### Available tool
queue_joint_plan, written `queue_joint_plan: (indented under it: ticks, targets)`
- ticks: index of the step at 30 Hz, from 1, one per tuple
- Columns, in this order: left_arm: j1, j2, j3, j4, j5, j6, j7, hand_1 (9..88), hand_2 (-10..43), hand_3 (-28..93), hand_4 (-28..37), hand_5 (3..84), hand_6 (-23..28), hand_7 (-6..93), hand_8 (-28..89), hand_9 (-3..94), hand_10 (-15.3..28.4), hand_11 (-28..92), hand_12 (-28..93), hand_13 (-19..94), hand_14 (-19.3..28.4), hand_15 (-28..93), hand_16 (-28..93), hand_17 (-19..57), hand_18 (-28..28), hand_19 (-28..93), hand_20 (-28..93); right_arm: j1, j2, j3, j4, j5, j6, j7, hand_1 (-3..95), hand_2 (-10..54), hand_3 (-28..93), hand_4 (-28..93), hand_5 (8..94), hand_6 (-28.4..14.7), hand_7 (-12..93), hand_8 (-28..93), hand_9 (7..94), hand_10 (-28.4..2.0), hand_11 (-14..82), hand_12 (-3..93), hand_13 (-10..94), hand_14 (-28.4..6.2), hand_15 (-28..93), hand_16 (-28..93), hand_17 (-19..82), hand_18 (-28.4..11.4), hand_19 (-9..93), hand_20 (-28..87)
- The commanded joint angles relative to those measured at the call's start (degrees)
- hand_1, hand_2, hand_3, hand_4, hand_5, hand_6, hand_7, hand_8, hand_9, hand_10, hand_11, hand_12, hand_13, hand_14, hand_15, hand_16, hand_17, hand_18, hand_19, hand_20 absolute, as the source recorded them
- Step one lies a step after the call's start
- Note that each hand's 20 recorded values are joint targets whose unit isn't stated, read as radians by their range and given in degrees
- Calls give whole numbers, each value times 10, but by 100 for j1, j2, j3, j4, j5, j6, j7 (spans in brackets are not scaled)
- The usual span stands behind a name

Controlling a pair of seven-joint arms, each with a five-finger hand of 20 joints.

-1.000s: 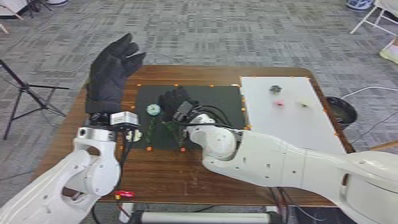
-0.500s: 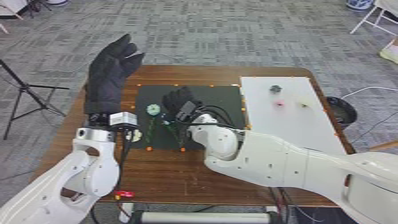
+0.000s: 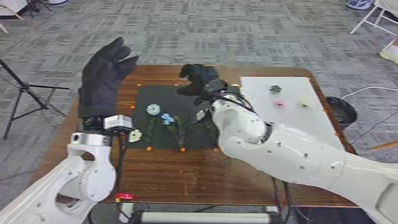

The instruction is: Arrange flowers

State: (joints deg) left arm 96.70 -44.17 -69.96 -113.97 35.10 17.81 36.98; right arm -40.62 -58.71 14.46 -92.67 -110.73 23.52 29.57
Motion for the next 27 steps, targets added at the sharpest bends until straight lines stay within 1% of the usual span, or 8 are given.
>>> queue_joint_plan:
  ticks: [1,3,7,14,17,20,22,27]
  targets:
    - [368,-50,-168,-77,-7,194,-36,290,-30,706,-235,329,20,244,-103,285,124,293,202,254,147,386,48,-74,204,414,188,-521,2157,830,-584,-524,-588,262,293,-95,858,-283,403,-57,292,-124,412,-142,293,246,411,-114,720,220,204,-181,768,483]
    - [438,-47,-215,-99,-13,186,-32,289,-30,706,-234,329,21,244,-104,285,124,293,202,254,147,387,48,-74,204,414,188,-817,2495,1063,-740,-539,-662,317,293,-95,857,-283,401,-61,276,-119,409,-144,280,244,400,-117,717,214,199,-183,765,484]
    - [394,-112,-128,-68,8,122,-60,289,-31,706,-234,329,21,243,-104,284,124,294,202,254,146,387,48,-74,204,414,188,-1434,2977,1487,-823,-749,-753,214,292,-95,847,-283,411,-63,272,-111,423,-144,277,245,399,-116,718,209,197,-183,762,485]
    - [366,-146,-42,-47,38,17,-140,288,-31,707,-234,330,21,243,-104,285,124,294,202,254,146,388,48,-74,204,414,188,-1550,2922,1390,-405,-969,-775,180,293,-95,842,-283,438,-61,279,-111,447,-139,287,249,408,-112,719,208,199,-181,758,484]
    - [380,-166,-25,-52,25,4,-125,289,-30,707,-235,329,21,244,-104,284,123,294,202,253,147,387,47,-75,203,414,187,-1367,2794,1146,-162,-1122,-710,231,298,-95,835,-283,450,-61,279,-115,460,-137,286,244,416,-109,719,209,202,-181,757,483]
    - [352,-183,6,-44,26,-1,-138,289,-30,706,-235,329,21,243,-104,284,124,295,202,253,147,387,48,-75,204,414,188,-1192,2689,872,71,-1272,-398,375,299,-95,833,-283,457,-61,279,-116,468,-135,289,243,424,-108,725,212,207,-182,761,485]
    - [349,-173,16,-45,50,-37,-169,289,-30,706,-235,329,21,243,-104,284,124,295,202,254,147,386,48,-75,204,414,188,-1031,2622,578,294,-1483,68,483,297,-95,835,-283,457,-62,281,-115,468,-135,296,245,427,-109,732,215,211,-180,765,486]
    - [342,-189,24,-34,53,-29,-181,289,-30,706,-236,329,22,242,-103,285,124,295,202,253,147,388,48,-75,204,414,188,-899,2544,405,489,-1521,348,459,295,-95,837,-283,448,-70,283,-112,468,-137,306,248,430,-108,740,219,217,-178,776,489]
